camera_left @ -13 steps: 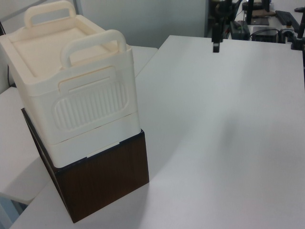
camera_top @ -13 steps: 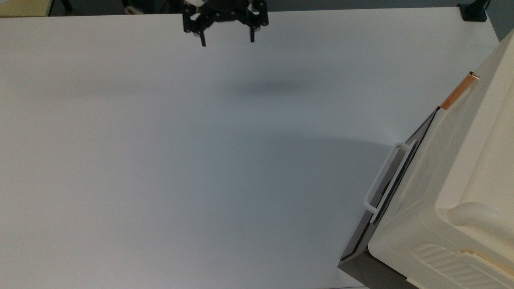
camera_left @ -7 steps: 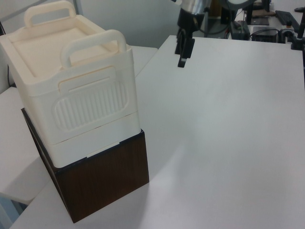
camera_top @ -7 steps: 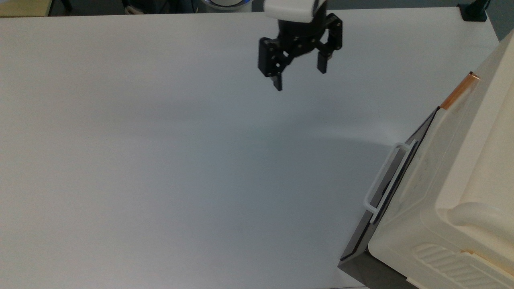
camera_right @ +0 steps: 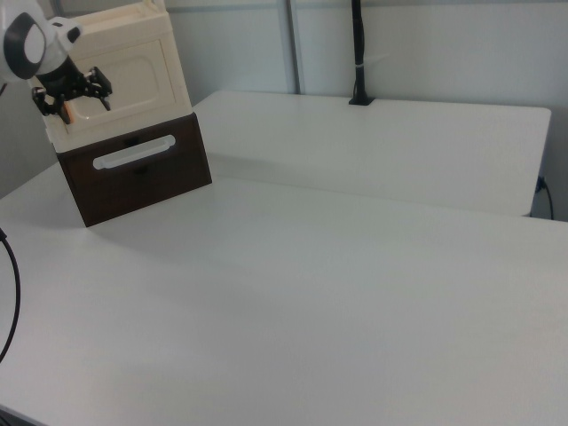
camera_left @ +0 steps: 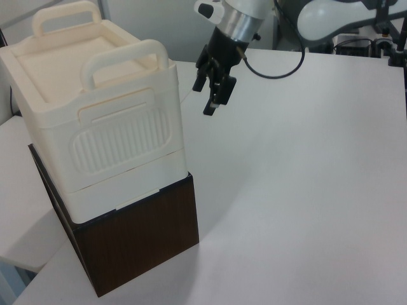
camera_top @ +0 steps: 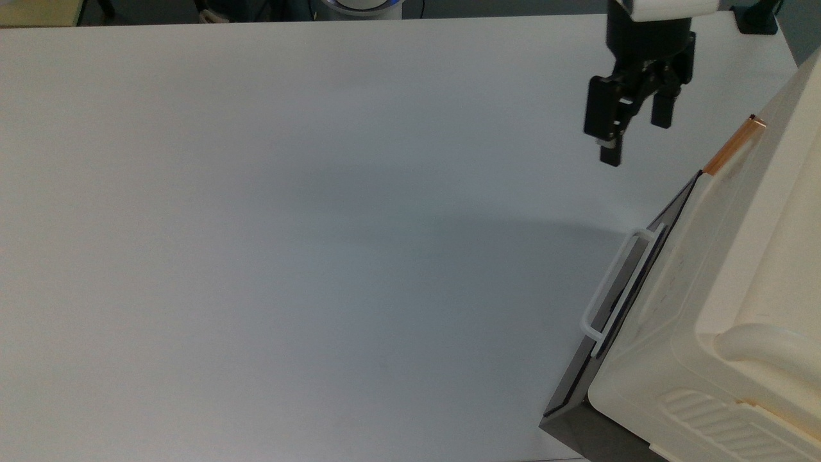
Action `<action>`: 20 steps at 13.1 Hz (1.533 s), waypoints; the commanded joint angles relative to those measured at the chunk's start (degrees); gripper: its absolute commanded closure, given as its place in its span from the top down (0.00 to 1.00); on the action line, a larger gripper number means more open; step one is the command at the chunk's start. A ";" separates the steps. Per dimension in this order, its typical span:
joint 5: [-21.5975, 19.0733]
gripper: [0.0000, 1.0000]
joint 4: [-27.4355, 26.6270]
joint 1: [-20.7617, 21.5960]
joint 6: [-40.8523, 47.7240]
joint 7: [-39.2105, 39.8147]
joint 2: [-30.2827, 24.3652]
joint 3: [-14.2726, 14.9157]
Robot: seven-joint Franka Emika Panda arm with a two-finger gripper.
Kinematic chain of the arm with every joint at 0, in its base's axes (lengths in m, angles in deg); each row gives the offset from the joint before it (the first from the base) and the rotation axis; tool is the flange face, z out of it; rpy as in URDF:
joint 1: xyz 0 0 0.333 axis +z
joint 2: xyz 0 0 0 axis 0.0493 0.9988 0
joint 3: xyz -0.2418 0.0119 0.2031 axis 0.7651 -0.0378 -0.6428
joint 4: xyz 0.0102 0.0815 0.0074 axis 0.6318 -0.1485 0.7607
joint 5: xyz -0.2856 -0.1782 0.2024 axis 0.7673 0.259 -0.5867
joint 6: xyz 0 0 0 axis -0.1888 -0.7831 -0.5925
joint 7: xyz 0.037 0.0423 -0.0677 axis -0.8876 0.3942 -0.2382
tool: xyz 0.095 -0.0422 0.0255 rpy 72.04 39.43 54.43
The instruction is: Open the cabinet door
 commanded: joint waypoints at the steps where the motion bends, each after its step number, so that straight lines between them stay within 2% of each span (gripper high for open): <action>1: -1.15 1.00 4.05 3.76 -4.34 1.79 2.63 2.29; 4: -2.19 0.93 3.70 5.26 -7.52 1.35 2.98 2.29; 5: -4.20 0.86 3.61 5.26 -8.65 1.35 3.16 2.29; 6: -5.01 0.68 3.44 5.17 -10.75 1.26 3.16 2.38; 10: -5.28 0.67 3.53 5.17 -11.30 1.26 3.25 2.30; 11: -5.37 0.58 3.53 5.26 -11.74 1.09 3.68 2.29; 13: -5.37 0.56 3.53 5.26 -11.74 0.91 3.69 2.29; 15: -5.37 0.36 3.53 5.17 -11.74 2.05 3.69 2.38; 16: -5.37 0.34 3.53 5.26 -11.74 2.66 3.69 2.38; 18: -5.37 0.23 3.44 5.35 -11.31 3.54 3.60 2.38; 20: -5.45 0.20 3.09 5.35 -10.86 3.64 3.51 2.38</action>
